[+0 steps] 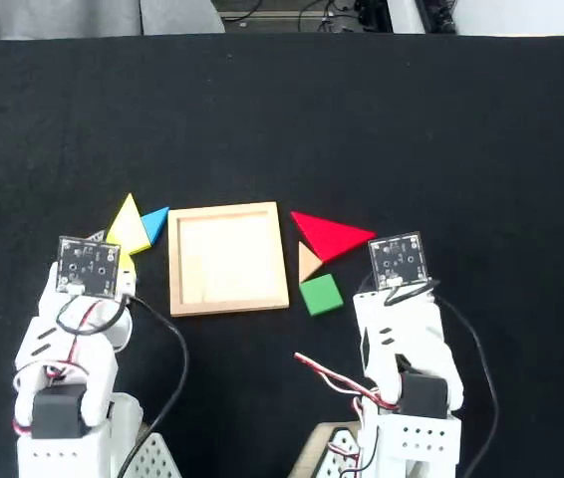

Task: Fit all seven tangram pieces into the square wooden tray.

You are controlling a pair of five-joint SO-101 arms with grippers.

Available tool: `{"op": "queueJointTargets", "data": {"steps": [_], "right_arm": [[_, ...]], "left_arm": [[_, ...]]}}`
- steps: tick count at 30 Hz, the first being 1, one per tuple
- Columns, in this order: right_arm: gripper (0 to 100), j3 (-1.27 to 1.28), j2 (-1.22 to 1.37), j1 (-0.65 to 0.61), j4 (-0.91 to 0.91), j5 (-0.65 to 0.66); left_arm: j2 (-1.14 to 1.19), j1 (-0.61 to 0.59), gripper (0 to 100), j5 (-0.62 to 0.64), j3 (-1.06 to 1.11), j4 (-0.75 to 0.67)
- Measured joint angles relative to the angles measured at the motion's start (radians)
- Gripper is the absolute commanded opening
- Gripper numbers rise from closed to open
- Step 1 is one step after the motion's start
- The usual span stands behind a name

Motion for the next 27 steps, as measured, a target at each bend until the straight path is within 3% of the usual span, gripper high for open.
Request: {"op": "queueJointTargets", "data": {"steps": [8, 13, 23, 27], "right_arm": [[1.2, 0.0, 0.0, 0.0, 0.037, 0.006], [1.2, 0.0, 0.0, 0.0, 0.037, 0.006], [1.2, 0.0, 0.0, 0.0, 0.044, 0.006], [1.2, 0.0, 0.0, 0.0, 0.044, 0.006]], "left_arm": [[0.006, 0.017, 3, 0.0, -0.098, 0.038], [0.127, 0.017, 3, 0.0, -0.204, 0.041], [0.778, 0.017, 4, -0.063, -0.522, 0.051], [1.054, 0.018, 15, -0.071, -0.687, 0.163]]}}
